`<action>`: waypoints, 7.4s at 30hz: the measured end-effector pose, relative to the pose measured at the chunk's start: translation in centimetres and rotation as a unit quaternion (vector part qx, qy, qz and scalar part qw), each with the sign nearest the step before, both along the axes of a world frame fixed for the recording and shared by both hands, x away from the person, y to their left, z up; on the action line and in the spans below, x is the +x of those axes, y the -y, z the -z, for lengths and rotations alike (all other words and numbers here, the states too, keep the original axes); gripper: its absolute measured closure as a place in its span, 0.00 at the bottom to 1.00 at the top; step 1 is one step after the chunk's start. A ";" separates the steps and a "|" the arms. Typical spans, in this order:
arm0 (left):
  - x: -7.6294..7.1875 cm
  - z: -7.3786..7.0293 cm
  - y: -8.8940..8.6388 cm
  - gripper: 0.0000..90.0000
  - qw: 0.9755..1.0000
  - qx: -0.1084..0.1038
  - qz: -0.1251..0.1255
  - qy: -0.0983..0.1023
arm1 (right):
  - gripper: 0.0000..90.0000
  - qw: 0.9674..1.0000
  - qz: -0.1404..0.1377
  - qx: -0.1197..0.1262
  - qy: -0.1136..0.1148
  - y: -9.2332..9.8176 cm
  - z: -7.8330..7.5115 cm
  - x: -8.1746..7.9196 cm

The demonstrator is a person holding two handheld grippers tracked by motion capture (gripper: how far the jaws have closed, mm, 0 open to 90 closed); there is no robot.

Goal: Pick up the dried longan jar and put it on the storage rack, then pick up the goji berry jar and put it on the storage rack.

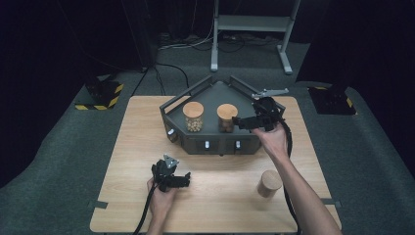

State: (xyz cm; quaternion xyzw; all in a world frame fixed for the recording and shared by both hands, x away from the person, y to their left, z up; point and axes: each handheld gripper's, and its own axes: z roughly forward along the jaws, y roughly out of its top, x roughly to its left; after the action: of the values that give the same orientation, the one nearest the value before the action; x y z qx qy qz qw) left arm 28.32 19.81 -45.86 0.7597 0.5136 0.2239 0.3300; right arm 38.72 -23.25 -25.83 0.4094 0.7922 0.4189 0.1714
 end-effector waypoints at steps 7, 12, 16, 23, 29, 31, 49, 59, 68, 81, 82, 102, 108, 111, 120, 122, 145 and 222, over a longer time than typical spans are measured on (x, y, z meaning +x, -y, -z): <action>0.0 0.0 0.0 0.04 1.000 -0.001 0.000 0.000 | 0.03 1.000 0.003 0.009 0.010 1.2 0.1 -0.9; 0.0 0.0 0.0 0.04 1.000 -0.001 0.000 0.000 | 0.03 1.000 0.003 0.008 0.016 1.6 0.3 -1.5; 0.0 0.0 0.0 0.04 1.000 -0.001 0.000 0.000 | 0.03 1.000 0.003 0.012 0.022 1.9 0.5 -1.9; 0.0 0.0 0.0 0.04 1.000 0.000 0.000 0.000 | 0.01 0.999 -0.005 0.031 0.031 2.9 0.9 -2.5; 0.0 0.0 0.0 0.04 1.000 0.000 0.000 0.000 | 0.01 0.999 -0.007 0.034 0.032 3.6 1.2 -2.8; 0.0 0.0 0.0 0.04 1.000 0.000 0.000 0.000 | 0.01 0.999 -0.006 0.033 0.032 3.8 1.3 -2.9; 0.1 0.0 0.0 0.03 1.000 0.001 0.003 -0.001 | 0.00 0.999 -0.001 0.035 0.019 5.5 3.4 -3.4; 0.1 0.0 0.0 0.02 1.000 0.002 0.004 -0.001 | 0.00 0.999 0.006 0.040 0.024 6.6 4.1 -4.5; 0.1 0.0 0.0 0.02 1.000 0.001 0.004 -0.001 | 0.01 0.999 0.010 0.045 0.025 8.0 5.4 -5.5; 0.1 0.0 0.0 0.02 1.000 0.001 0.004 -0.001 | 0.01 0.999 0.016 0.037 0.012 8.2 6.9 -5.7; 0.1 0.0 0.0 0.02 1.000 0.001 0.004 -0.001 | 0.01 0.999 0.016 0.037 0.012 8.2 7.0 -5.7; 0.1 0.0 0.0 0.02 1.000 0.002 0.004 -0.001 | 0.02 0.999 0.015 0.038 0.005 8.7 7.7 -6.3; 0.1 0.0 0.0 0.02 1.000 0.002 0.004 -0.001 | 0.02 0.999 0.014 0.034 0.004 8.4 7.8 -6.3; 0.1 0.0 0.0 0.02 1.000 0.002 0.004 -0.001 | 0.03 0.999 0.015 0.029 -0.002 8.3 7.8 -6.2; 0.1 0.0 0.0 0.02 1.000 0.002 0.004 -0.001 | 0.03 0.999 0.014 0.031 0.000 8.5 8.0 -6.8; 0.1 0.0 0.0 0.02 1.000 0.001 0.004 -0.001 | 0.03 0.999 0.014 0.031 0.001 8.5 8.1 -6.9; 0.1 0.0 0.0 0.02 1.000 0.001 0.004 -0.001 | 0.03 1.000 -0.009 0.014 0.002 9.0 10.0 -8.9; 0.1 0.0 0.0 0.02 1.000 0.001 0.004 -0.001 | 0.20 0.999 0.000 -0.036 0.005 8.2 17.6 -13.6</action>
State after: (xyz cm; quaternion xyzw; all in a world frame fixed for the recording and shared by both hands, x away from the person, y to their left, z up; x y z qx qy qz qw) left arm 28.43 19.84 -45.84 0.7625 0.5106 0.2225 0.3292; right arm 25.12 -31.45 -43.40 0.4005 0.8060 0.3921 0.1903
